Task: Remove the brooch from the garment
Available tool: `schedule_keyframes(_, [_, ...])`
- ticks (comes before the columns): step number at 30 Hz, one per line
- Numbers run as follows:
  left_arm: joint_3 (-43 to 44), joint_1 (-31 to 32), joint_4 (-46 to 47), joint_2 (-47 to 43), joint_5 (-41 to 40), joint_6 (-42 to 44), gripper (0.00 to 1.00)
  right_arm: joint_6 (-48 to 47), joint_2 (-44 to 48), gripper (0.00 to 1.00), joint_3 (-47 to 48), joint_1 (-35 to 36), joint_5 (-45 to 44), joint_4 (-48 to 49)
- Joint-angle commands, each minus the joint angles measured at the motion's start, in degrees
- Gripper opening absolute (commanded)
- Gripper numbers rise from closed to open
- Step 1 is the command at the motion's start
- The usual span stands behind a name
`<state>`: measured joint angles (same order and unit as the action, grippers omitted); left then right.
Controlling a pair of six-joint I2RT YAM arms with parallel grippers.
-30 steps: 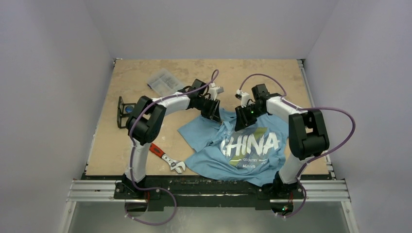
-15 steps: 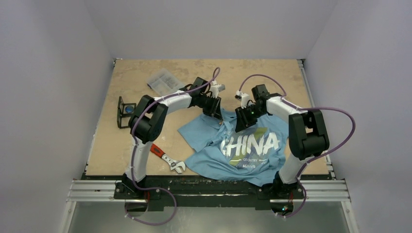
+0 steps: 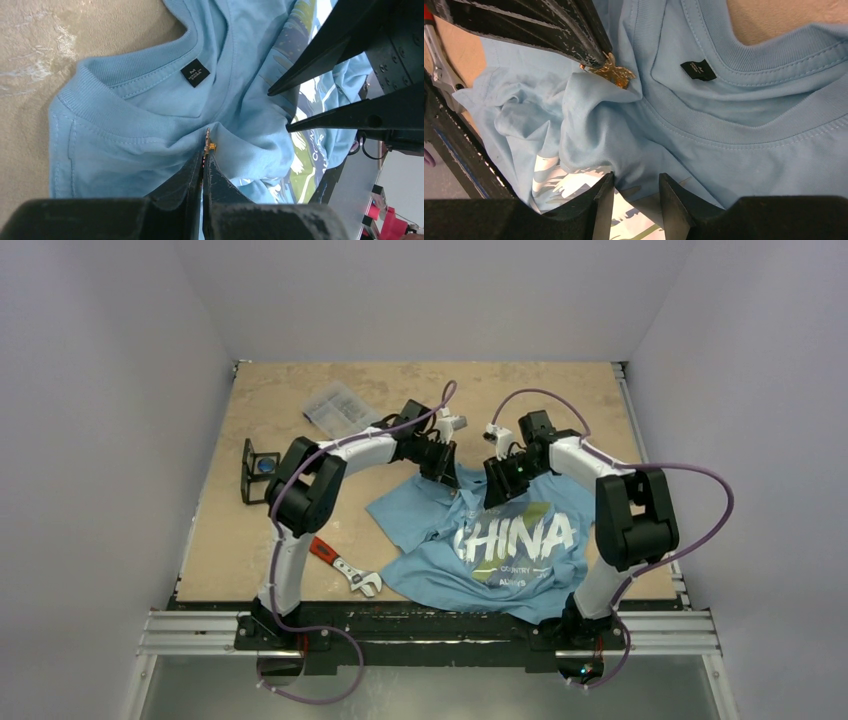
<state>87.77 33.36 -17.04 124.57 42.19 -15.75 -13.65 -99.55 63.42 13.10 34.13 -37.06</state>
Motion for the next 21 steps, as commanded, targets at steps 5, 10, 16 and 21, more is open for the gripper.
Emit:
schedule_keyframes(5, [2.5, -2.74, -4.68, -11.62, 1.49, 5.07, 0.0, -0.24, 7.34, 0.43, 1.42, -0.1, 3.12, 4.71])
schedule_keyframes(10, [2.74, -3.25, -10.57, -13.96, 4.15, 7.87, 0.0, 0.28, 10.61, 0.47, 1.64, -0.1, 5.27, 7.04])
schedule_keyframes(16, [0.78, -3.31, -11.96, -17.96, 12.0, 9.12, 0.0, 0.12, 18.3, 0.59, -1.18, -0.12, 10.47, 13.94])
schedule_keyframes(21, [-0.13, -3.24, -11.0, -20.56, 17.5, 10.5, 0.0, -0.29, 22.21, 0.59, -2.7, 0.09, 17.16, 16.89])
